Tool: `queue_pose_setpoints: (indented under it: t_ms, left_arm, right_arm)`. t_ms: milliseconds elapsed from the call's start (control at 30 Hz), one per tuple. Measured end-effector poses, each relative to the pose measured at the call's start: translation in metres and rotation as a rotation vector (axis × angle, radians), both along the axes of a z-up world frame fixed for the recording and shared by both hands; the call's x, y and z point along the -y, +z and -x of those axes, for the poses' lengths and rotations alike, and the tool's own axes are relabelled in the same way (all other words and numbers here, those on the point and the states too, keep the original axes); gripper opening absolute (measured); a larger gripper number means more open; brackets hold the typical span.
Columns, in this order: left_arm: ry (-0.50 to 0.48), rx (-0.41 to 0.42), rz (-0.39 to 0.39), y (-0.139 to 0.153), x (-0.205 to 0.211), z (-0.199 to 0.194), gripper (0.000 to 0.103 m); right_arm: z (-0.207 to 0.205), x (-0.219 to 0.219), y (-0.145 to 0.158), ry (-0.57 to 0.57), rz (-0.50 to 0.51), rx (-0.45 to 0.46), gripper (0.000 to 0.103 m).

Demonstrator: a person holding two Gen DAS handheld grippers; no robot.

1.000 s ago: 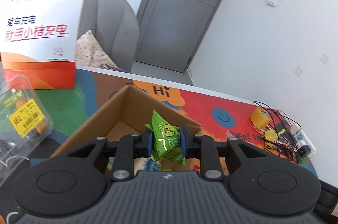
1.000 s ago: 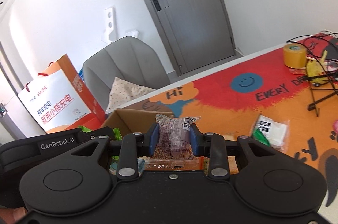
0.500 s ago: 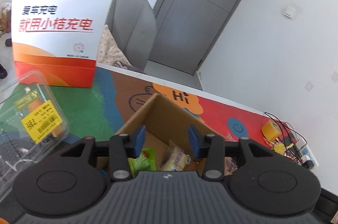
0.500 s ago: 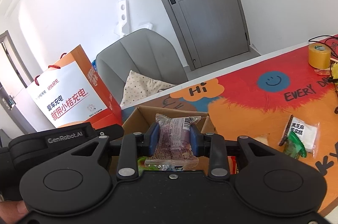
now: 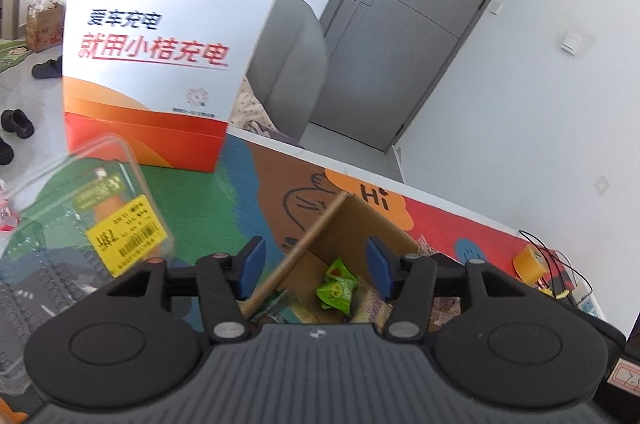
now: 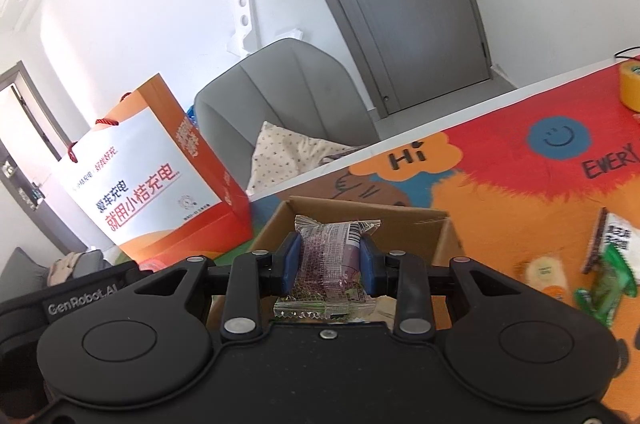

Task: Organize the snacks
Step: 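Carry the green pack and purple pack into the box and open both tools, then withdraw both tools from the box back over the snack pile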

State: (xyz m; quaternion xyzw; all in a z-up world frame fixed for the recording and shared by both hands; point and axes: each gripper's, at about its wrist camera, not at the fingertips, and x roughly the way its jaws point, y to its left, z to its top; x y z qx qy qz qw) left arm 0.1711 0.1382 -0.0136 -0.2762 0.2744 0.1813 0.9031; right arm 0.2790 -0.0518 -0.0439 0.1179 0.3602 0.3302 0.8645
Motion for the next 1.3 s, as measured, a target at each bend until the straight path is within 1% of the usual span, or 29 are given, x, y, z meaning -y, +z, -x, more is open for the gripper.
queue_pose_setpoints:
  t_ms: [67, 100, 133, 167, 200, 233, 367, 433, 533, 767, 967, 1133, 1300]
  left_arm:
    - [0.018, 0.0, 0.002, 0.001, -0.005, 0.002, 0.059]
    - [0.024, -0.001, 0.003, 0.0, -0.007, 0.003, 0.06]
    - [0.031, -0.003, 0.005, 0.0, -0.009, 0.003, 0.062]
    - [0.038, -0.005, 0.008, 0.0, -0.01, 0.004, 0.064]
    - [0.044, -0.007, 0.01, -0.001, -0.011, 0.004, 0.069]
    - [0.047, -0.008, 0.011, -0.001, -0.011, 0.005, 0.072]
    - [0.03, -0.011, 0.006, -0.002, -0.005, 0.003, 0.077]
    - [0.017, -0.013, 0.005, -0.002, 0.001, 0.001, 0.08]
    - [-0.012, -0.019, 0.001, -0.003, 0.012, -0.003, 0.083]
    - [-0.085, -0.03, -0.011, -0.008, 0.038, -0.011, 0.086]
    - [-0.123, -0.05, -0.016, -0.012, 0.057, -0.017, 0.086]
    - [-0.159, -0.053, -0.018, -0.012, 0.074, -0.02, 0.086]
    - [-0.206, -0.053, -0.023, -0.012, 0.092, -0.024, 0.086]
  right_arm:
    - [-0.002, -0.004, 0.0, 0.013, -0.027, -0.008, 0.035]
    - [-0.002, -0.005, 0.0, 0.021, -0.047, -0.013, 0.039]
    - [-0.003, -0.006, 0.0, 0.03, -0.061, -0.019, 0.051]
    - [-0.002, -0.006, 0.0, 0.031, -0.065, -0.021, 0.056]
    - [-0.001, -0.005, 0.001, 0.027, -0.061, -0.016, 0.058]
    - [0.001, -0.005, 0.002, 0.025, -0.051, -0.011, 0.058]
    - [0.004, 0.005, 0.003, 0.012, -0.033, -0.008, 0.058]
    - [0.006, 0.013, 0.003, -0.001, -0.016, -0.002, 0.058]
    - [0.009, 0.025, 0.002, -0.022, 0.002, 0.0, 0.058]
    - [0.013, 0.054, -0.003, -0.08, 0.042, -0.003, 0.058]
    - [0.016, 0.081, -0.008, -0.128, 0.045, -0.014, 0.061]
    - [0.019, 0.103, -0.009, -0.168, 0.047, -0.013, 0.07]
    - [0.02, 0.125, -0.01, -0.216, 0.046, -0.014, 0.074]
